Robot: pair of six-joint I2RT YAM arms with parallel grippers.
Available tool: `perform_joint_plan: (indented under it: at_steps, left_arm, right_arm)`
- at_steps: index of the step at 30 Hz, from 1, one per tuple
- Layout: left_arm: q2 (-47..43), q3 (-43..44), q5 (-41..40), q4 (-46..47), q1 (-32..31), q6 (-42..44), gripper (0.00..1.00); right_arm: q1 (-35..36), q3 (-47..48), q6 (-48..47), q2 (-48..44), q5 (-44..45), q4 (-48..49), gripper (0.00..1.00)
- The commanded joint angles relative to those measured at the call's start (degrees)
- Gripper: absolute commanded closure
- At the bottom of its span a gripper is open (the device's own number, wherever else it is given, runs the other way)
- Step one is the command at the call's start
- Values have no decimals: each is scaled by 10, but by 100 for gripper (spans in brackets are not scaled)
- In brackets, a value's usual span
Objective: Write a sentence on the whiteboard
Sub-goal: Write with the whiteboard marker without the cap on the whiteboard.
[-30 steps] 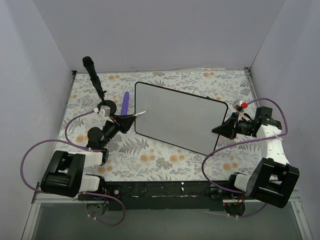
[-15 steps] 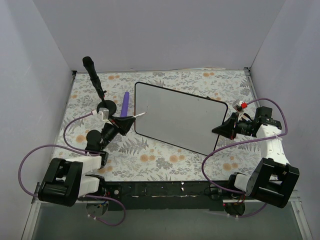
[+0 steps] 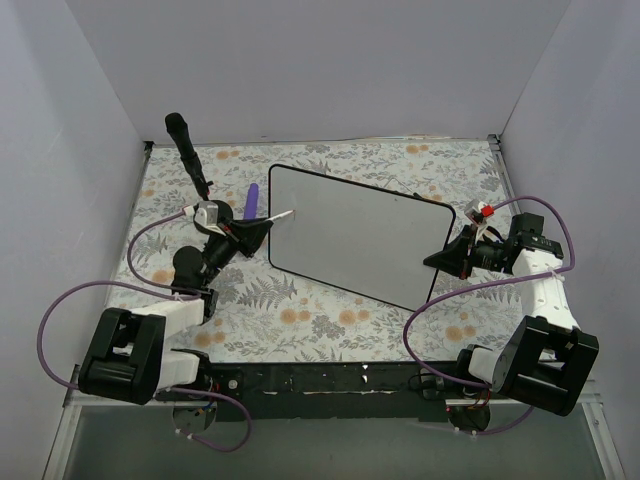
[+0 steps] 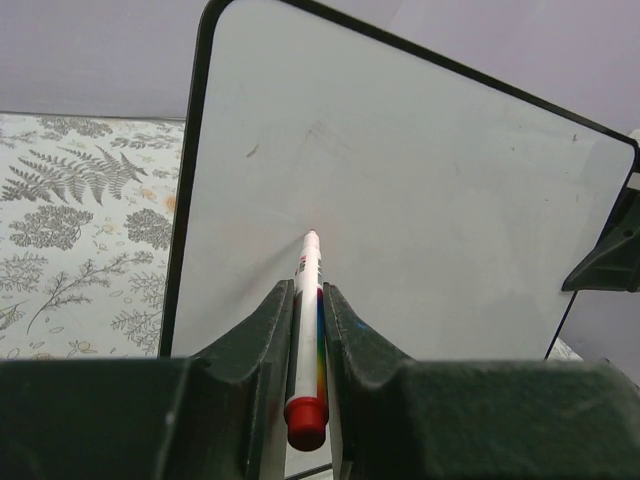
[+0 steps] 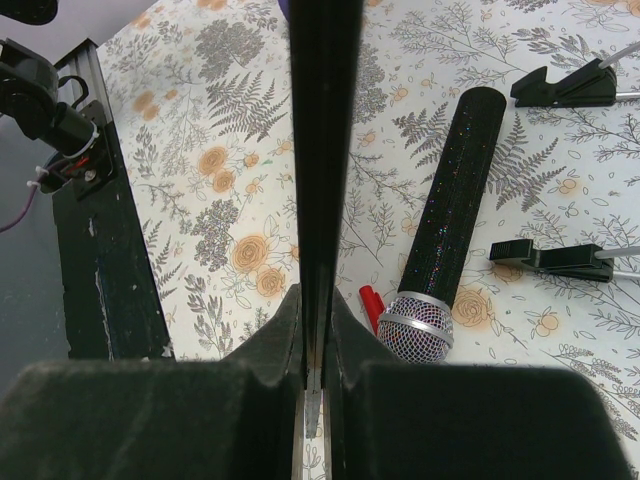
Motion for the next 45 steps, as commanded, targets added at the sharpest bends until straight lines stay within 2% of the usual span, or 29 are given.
perform_joint_plan:
  at_steps: [1,10,39,45]
  left_arm:
    - [22,20,11,10,-2,7,100]
    - [47,21,9,8,-2,15,100]
    - [11,-68,-36,-37,-3,21,100]
    - [3,-67,-10,-6,-5,-4,100]
  right_arm:
    - [5,11,-23,-3,27,3,99]
    - [6,11,-23,-1,27,3,99]
    - [8,11,-24,-2,24,2,99]
    - [8,11,-23,-2,26,1,99]
